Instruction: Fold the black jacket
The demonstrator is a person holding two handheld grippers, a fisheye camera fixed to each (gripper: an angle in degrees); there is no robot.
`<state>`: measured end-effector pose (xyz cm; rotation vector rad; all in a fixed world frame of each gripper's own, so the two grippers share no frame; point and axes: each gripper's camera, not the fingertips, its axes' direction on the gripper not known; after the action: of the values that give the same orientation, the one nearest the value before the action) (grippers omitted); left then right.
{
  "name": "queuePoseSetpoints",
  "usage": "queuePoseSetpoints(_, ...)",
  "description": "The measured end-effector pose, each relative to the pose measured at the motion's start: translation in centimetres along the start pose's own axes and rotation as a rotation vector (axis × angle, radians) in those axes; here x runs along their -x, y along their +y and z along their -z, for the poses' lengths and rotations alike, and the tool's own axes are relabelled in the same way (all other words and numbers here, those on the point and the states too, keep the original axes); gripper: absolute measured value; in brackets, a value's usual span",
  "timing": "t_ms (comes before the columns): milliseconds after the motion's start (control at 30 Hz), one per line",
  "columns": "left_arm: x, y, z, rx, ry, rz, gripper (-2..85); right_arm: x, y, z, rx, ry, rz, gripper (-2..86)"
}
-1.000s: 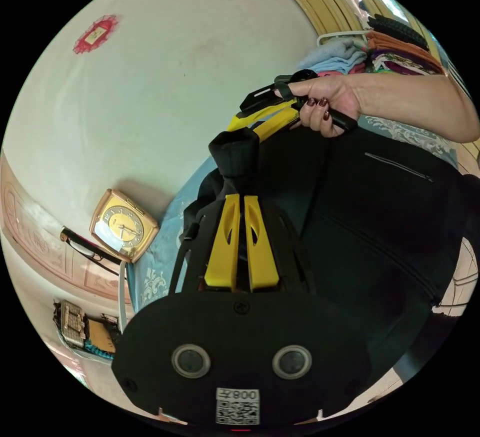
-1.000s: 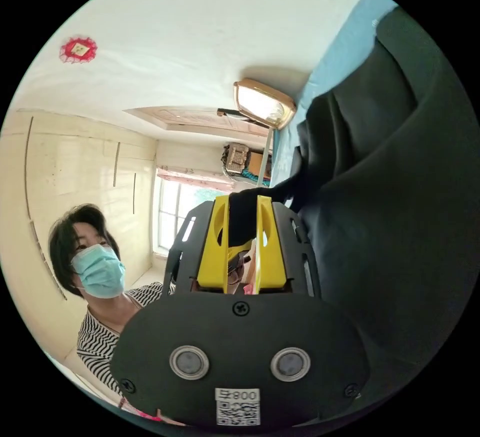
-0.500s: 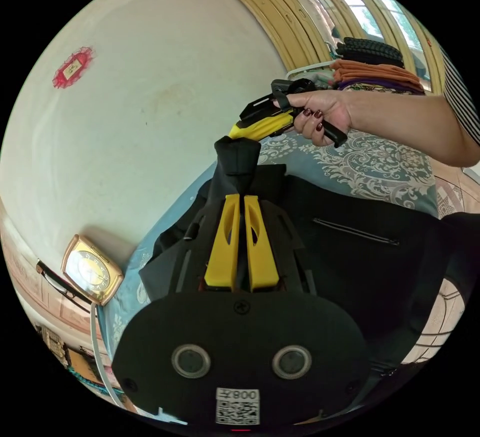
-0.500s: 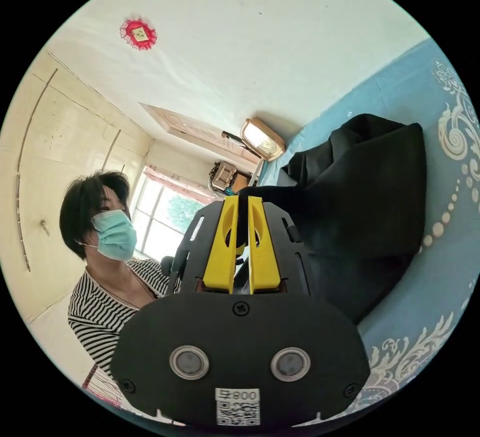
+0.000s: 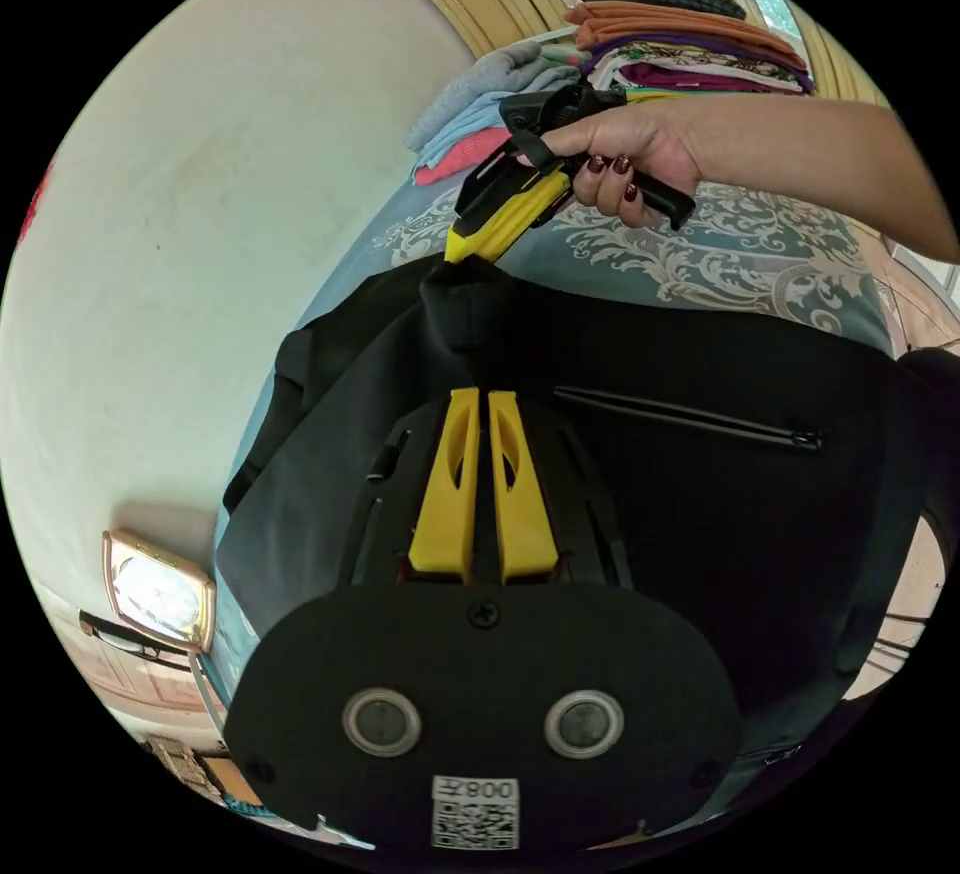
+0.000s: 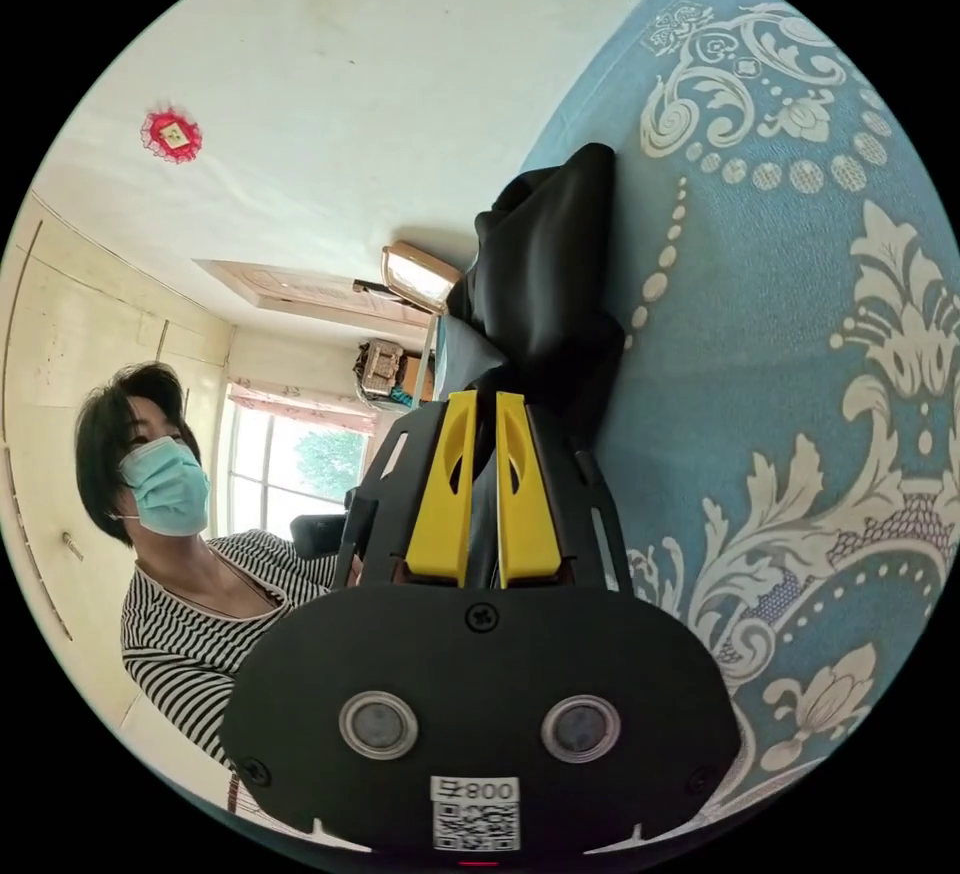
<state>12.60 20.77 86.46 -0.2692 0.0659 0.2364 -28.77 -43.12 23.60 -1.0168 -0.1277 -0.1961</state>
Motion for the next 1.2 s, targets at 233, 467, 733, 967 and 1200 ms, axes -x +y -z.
queuePoseSetpoints(233, -1.0, -0.4, -2.3, 0.098, -0.046, -0.047, 2.0, 2.1, 2.4, -1.9, -0.042, 0.099, -0.010, 1.0)
queuePoseSetpoints(467, -0.4, 0.8, -1.7, 0.064, -0.087, -0.021, 1.8, 13.6, 2.4, -11.7, 0.041, 0.342, 0.277, 0.1)
queuePoseSetpoints(733, 7.3, 8.9, 3.2, -0.076, 0.047, 0.330, 0.3, 12.0, 5.1, -21.7, 0.278, 0.627, 0.258, 0.0)
queuePoseSetpoints(967, 22.4, 23.1, 1.2, 0.073, -0.014, 0.904, 0.1, 20.9, 7.3, -26.1, 0.153, 0.706, 0.441, 0.0)
queuePoseSetpoints(1200, 24.9, 29.4, -4.5, 0.198, 0.071, 1.002, 0.1, 26.3, 1.6, -42.5, 0.200, 0.611, 0.663, 0.1)
